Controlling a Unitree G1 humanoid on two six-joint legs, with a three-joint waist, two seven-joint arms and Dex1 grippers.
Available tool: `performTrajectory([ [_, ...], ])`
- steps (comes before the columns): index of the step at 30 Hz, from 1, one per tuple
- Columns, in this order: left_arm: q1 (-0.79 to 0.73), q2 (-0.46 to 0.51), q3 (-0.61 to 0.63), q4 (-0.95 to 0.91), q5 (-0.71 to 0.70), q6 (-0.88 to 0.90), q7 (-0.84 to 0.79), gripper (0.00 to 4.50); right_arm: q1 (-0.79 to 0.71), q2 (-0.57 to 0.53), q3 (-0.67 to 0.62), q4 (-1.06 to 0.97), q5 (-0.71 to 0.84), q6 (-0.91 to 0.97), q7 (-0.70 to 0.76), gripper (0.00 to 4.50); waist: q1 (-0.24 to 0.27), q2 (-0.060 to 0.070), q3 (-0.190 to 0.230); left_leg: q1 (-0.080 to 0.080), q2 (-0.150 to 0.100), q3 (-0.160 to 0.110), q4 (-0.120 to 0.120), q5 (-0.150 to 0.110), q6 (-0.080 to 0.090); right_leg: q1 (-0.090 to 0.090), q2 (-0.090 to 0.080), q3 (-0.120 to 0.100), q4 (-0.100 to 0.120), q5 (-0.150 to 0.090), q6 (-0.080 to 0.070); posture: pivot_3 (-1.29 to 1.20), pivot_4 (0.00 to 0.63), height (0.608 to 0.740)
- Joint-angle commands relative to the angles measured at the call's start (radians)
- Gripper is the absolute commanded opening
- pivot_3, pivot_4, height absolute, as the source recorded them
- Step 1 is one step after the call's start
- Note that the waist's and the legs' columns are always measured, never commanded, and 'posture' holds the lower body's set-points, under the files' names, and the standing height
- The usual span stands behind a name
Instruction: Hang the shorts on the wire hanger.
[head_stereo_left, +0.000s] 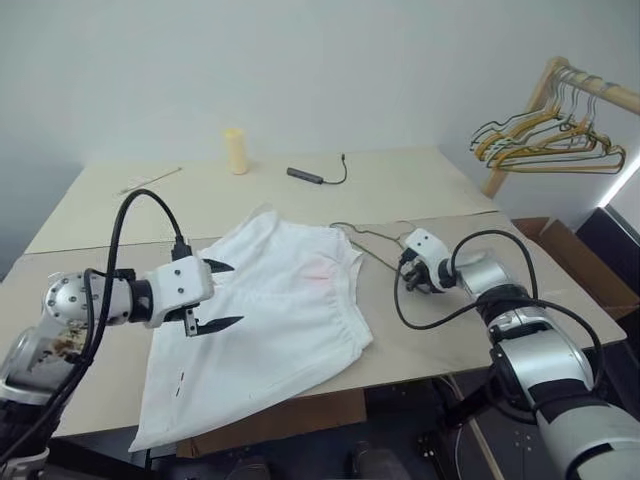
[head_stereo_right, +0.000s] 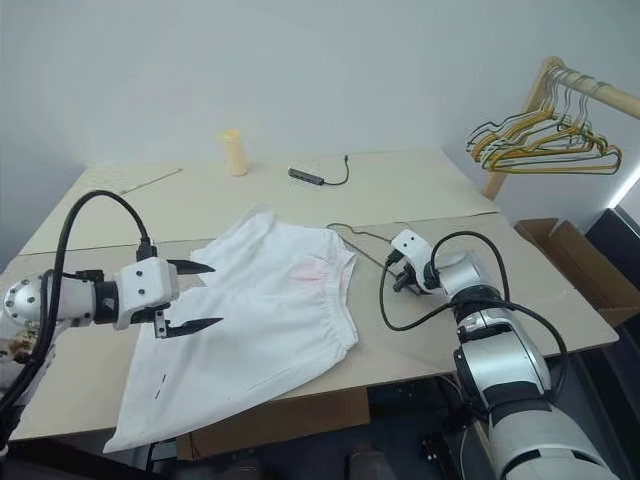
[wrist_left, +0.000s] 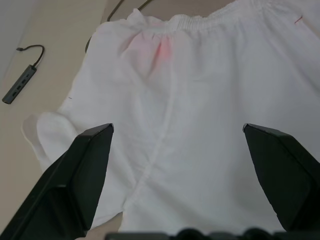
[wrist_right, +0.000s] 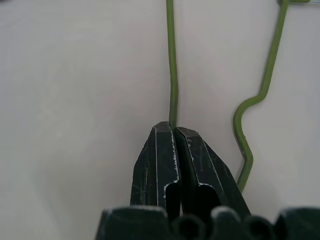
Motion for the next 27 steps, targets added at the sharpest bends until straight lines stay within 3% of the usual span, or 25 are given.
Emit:
performTrajectory([
  [1,-0.065,-0.046,-0.008,0.024,0.018,0.038,0.079,4.5,0.041,-0.008,-0.07,-0.111,0.037,0.05,-0.088,0.04,0.001,0.0,0.0,0.0,0.0,0.0,0.0,0.0,0.0,0.0,0.0,0.0,0.0,0.0,0.001,-0.05,0.0,0.74],
  [6,-0.219,-0.276,0.049,0.1,-0.091,0.253,0.28,4.5,0.184,0.006,-0.177,-0.568,0.124,0.156,-0.143,0.04,0.001,0.003,0.002,-0.008,-0.001,-0.002,0.0,0.0,0.0,-0.003,0.0,-0.001,-0.004,0.003,0.004,-0.05,0.0,0.74],
  [10,-0.297,-0.552,0.161,0.105,-0.38,0.508,0.428,4.5,0.323,0.034,-0.167,-0.926,0.147,0.148,-0.159,0.04,-0.007,0.004,0.002,-0.02,-0.002,-0.003,0.0,0.0,0.001,-0.016,0.0,0.002,-0.005,0.007,0.001,-0.07,0.0,0.74],
  [16,-0.365,-0.8,0.319,0.098,-0.724,0.638,0.629,4.5,0.469,0.117,-0.091,-1.209,0.114,-0.049,-0.24,0.04,-0.012,0.004,0.002,-0.022,-0.002,-0.006,0.0,-0.001,0.003,-0.017,0.0,0.001,-0.007,0.007,0.002,-0.09,0.0,0.74],
  [20,-0.428,-0.869,0.395,0.144,-0.846,0.629,0.765,4.5,0.519,0.172,-0.055,-1.279,0.103,-0.093,-0.284,0.04,-0.013,0.003,0.002,-0.021,-0.003,-0.006,0.001,-0.001,0.003,-0.015,0.001,0.001,-0.007,0.009,0.003,-0.09,0.0,0.74],
  [26,-0.448,-0.836,0.378,0.172,-0.855,0.614,0.806,4.5,0.554,0.159,0.019,-1.314,0.08,-0.124,-0.259,0.04,-0.024,0.003,0.002,-0.011,-0.004,-0.005,0.002,0.0,0.004,-0.003,0.001,0.001,-0.01,0.007,0.006,-0.09,0.0,0.74],
  [27,-0.451,-0.831,0.375,0.179,-0.848,0.61,0.814,4.32,0.557,0.154,0.027,-1.313,0.073,-0.14,-0.257,0.01,-0.025,0.003,0.002,-0.011,-0.004,-0.005,0.002,0.0,0.004,-0.003,0.001,0.001,-0.01,0.008,0.006,-0.09,0.0,0.74],
])
